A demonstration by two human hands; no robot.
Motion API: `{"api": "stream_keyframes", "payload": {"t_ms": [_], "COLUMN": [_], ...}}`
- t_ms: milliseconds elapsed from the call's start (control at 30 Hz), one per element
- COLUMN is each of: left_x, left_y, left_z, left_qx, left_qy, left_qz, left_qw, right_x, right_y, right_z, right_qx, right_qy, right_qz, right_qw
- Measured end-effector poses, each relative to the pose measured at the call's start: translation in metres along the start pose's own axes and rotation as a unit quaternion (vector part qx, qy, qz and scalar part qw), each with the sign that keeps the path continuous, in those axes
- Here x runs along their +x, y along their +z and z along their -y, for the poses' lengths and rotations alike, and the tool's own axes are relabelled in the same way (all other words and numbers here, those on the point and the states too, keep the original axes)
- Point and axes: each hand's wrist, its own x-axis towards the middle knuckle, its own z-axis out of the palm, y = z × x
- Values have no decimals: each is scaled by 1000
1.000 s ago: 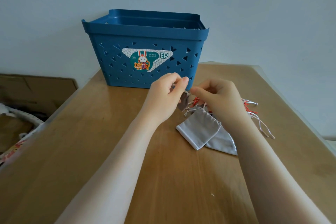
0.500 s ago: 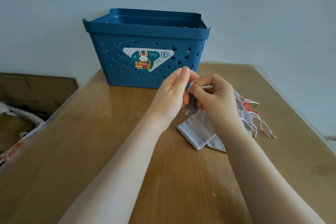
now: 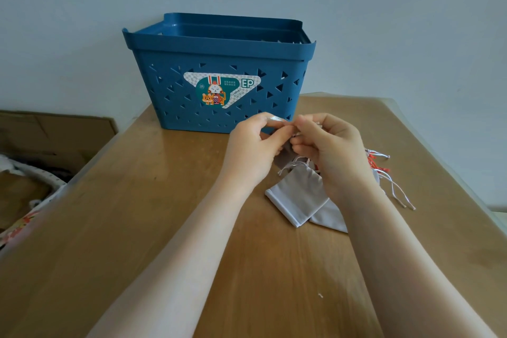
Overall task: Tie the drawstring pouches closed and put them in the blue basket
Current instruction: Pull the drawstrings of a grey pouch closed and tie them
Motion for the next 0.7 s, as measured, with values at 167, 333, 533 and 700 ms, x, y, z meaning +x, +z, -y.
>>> {"api": "stream_keyframes", "payload": {"t_ms": [167,333,533,700], "left_x": [0,3,3,0], "left_y": [2,-2,-3,0], "left_z": [3,-2,3,8], "left_qx": [-101,-369,-281,22], "left_qy": [-72,-175,-188,-57], "left_qz": [-32,49,82,138], "left_qw": [992,911,938,988], "right_x": [0,3,3,6], "right_y": [0,-7,-12,-19], "right_z": [0,-1,4,3], "right_qx": [6,-51,-160,-284], "right_qy": [10,6,-72,-160], "right_qz": [6,-20,15,98], "right_qw": [1000,999,984,940]}}
